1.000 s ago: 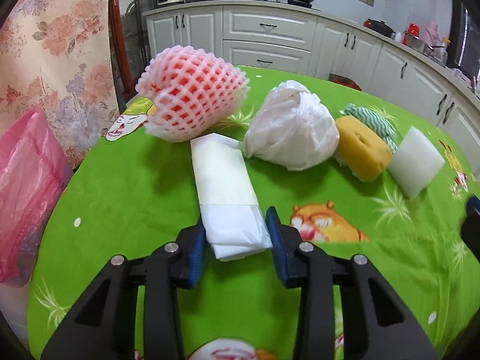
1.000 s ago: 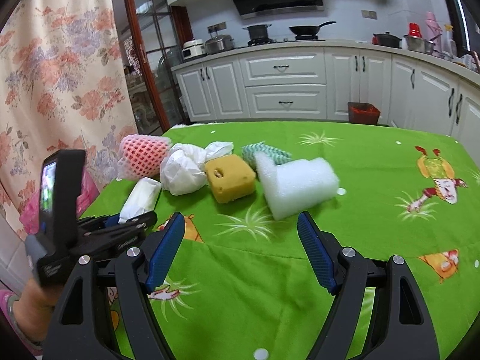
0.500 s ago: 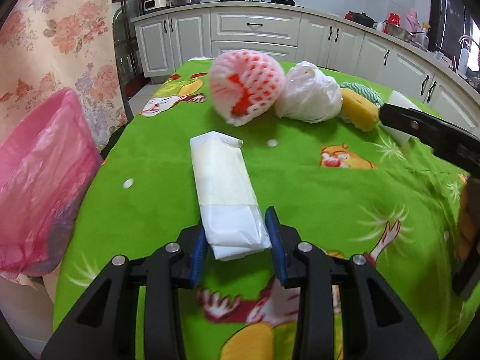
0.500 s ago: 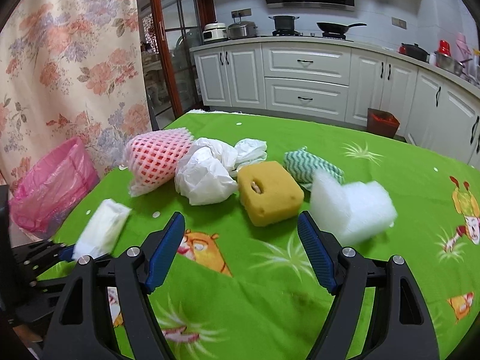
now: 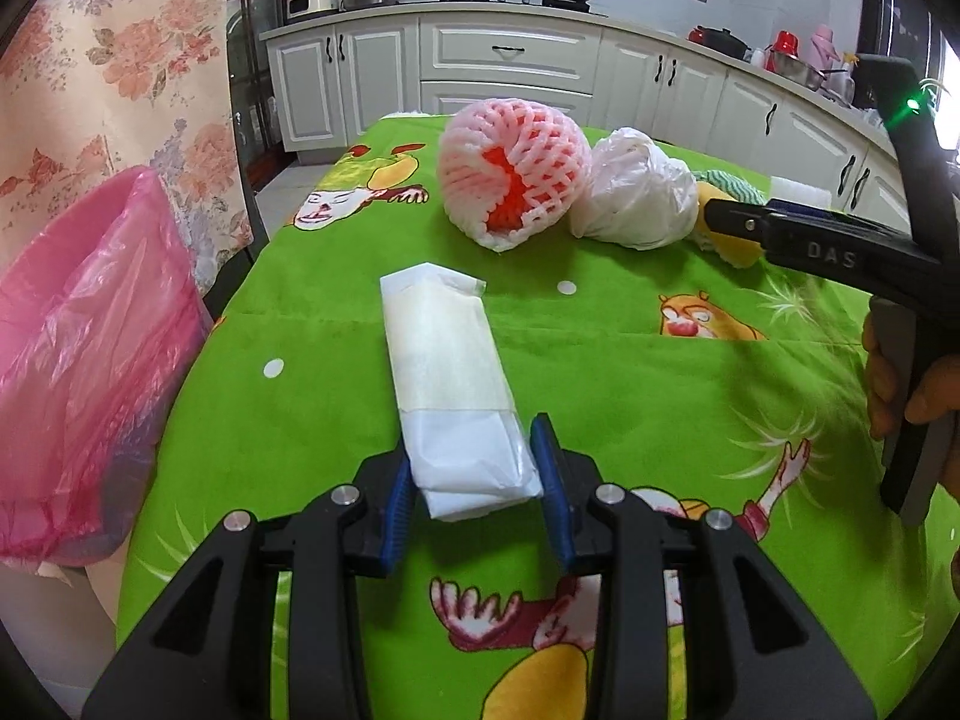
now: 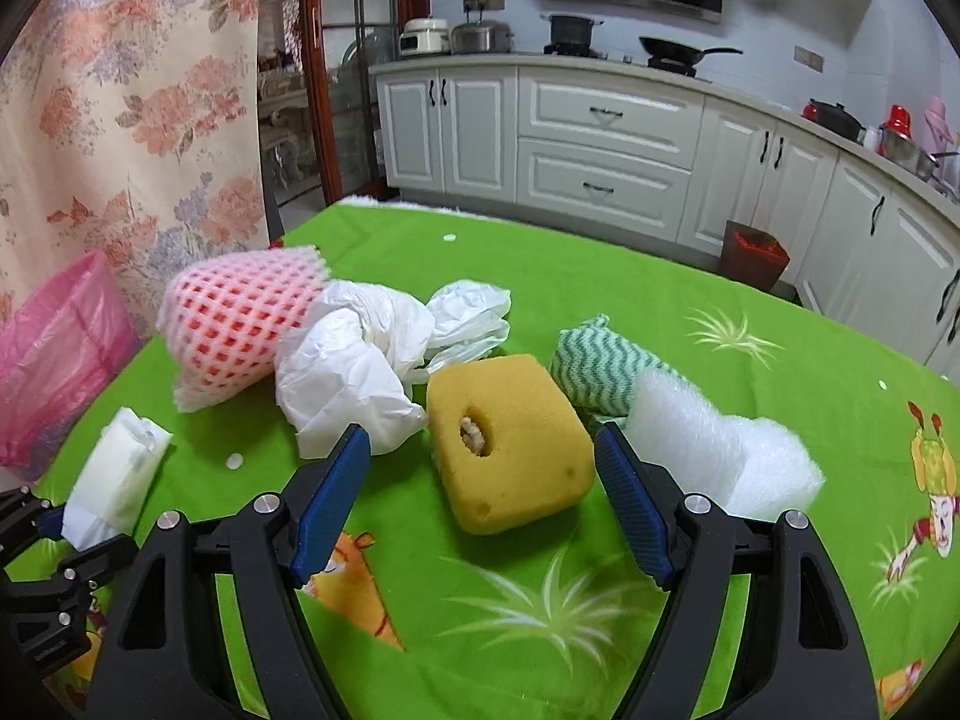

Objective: Collect trash
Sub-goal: 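Grasp the yellow sponge with a hole with the right gripper, then lift the sponge with the right gripper while the left gripper carries the packet toward the wastebasket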

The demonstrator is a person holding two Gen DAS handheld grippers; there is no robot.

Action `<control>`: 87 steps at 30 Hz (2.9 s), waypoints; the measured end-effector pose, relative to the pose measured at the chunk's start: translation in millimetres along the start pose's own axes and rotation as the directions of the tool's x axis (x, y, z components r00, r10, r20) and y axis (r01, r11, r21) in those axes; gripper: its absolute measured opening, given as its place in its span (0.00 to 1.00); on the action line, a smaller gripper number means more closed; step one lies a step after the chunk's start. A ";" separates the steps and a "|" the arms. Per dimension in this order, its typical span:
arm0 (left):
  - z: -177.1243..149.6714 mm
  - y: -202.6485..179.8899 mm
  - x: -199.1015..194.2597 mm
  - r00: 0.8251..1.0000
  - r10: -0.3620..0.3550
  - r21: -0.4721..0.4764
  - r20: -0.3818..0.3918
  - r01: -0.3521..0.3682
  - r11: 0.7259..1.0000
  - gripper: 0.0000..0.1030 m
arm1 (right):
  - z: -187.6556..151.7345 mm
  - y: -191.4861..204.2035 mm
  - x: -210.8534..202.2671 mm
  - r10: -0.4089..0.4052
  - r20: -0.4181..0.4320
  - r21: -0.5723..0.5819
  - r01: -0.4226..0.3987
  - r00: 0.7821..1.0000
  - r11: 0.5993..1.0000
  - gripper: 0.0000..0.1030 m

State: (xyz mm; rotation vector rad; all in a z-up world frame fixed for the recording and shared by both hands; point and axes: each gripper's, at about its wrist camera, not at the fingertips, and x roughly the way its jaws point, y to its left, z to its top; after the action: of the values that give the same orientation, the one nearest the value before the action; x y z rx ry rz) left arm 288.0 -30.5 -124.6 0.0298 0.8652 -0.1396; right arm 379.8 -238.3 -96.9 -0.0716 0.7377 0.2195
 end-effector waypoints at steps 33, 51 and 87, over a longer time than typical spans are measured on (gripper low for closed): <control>-6.1 2.2 -16.1 0.998 0.009 -0.006 0.065 -0.008 1.000 0.31 | -84.2 25.6 -84.5 0.020 -0.020 0.021 -0.020 1.000 1.000 0.42; -57.8 -7.7 -108.9 0.961 -0.005 0.056 0.278 -0.011 0.998 0.31 | -105.3 51.9 -146.5 0.068 0.112 0.036 -0.073 0.991 0.997 0.42; -41.9 107.7 -198.4 0.834 0.202 -0.103 0.514 -0.174 0.979 0.31 | -11.8 191.4 -152.7 0.357 0.250 -0.192 -0.316 0.900 0.929 0.42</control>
State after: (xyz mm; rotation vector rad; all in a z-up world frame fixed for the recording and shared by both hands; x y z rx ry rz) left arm 143.9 101.5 -4.2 0.0265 0.3133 0.0628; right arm 219.6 -79.8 -0.4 -0.0507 0.4439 0.6057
